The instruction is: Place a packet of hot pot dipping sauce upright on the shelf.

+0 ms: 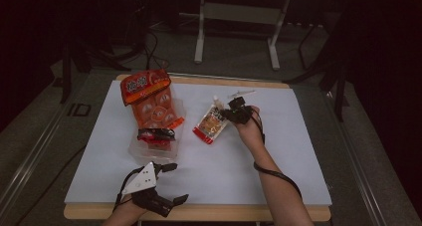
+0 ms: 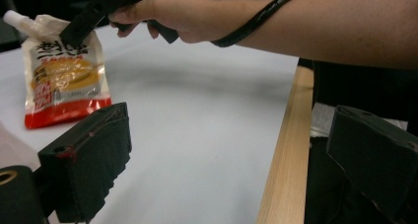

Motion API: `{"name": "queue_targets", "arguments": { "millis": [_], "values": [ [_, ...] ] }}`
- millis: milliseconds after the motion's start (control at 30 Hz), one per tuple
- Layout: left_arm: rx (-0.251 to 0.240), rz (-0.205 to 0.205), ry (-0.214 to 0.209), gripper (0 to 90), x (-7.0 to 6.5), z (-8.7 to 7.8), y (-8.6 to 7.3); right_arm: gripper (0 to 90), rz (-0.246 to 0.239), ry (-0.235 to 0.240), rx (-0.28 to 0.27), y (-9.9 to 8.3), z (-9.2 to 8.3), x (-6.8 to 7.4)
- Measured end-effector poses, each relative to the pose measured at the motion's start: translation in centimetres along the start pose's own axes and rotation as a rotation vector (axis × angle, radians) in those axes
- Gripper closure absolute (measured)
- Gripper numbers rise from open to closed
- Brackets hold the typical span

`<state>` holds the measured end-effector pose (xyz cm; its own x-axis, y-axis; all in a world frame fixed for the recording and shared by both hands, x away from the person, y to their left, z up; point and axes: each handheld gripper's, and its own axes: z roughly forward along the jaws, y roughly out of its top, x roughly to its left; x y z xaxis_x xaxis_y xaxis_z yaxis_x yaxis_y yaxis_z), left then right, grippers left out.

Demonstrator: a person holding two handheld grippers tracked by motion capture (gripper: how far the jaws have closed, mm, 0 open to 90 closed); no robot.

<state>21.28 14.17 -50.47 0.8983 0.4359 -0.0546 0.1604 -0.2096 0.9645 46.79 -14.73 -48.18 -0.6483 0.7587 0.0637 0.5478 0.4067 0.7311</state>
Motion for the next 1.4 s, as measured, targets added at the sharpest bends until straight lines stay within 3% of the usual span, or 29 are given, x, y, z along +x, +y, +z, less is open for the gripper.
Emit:
{"name": "queue_targets", "arguments": {
  "millis": [100, 333, 500, 733, 933, 1067, 1400],
  "values": [
    [-0.005, 0.023, 0.001, 4.5, -0.1, 0.0, 0.0, 89.0, -0.009, 0.022, -0.021, 0.4, -0.9, 0.6],
    [-0.016, 0.028, -0.014, 5.7, -0.2, 0.0, 0.2, 89.1, -0.036, 0.055, -0.067, 1.0, -2.5, 1.7],
    [-0.004, -0.023, -0.035, 5.2, -0.3, -0.2, 0.7, 89.2, -0.057, 0.076, -0.102, 1.2, -4.0, 2.2],
    [0.004, -0.017, -0.025, 3.7, -0.5, -0.2, 0.9, 89.2, -0.077, 0.079, -0.121, 1.0, -5.7, 2.3],
    [0.011, -0.023, -0.012, 2.6, -0.5, -0.1, 1.0, 89.2, -0.089, 0.072, -0.133, 0.3, -7.5, 1.9],
    [0.002, -0.036, -0.015, 2.6, -0.4, -0.1, 1.2, 89.2, -0.08, 0.096, -0.147, -0.3, -8.7, 1.7],
    [-0.011, -0.051, -0.015, 2.6, -0.1, -0.3, 1.8, 89.2, -0.143, 0.135, -0.164, -2.2, -11.3, 3.1]
  ]
}}
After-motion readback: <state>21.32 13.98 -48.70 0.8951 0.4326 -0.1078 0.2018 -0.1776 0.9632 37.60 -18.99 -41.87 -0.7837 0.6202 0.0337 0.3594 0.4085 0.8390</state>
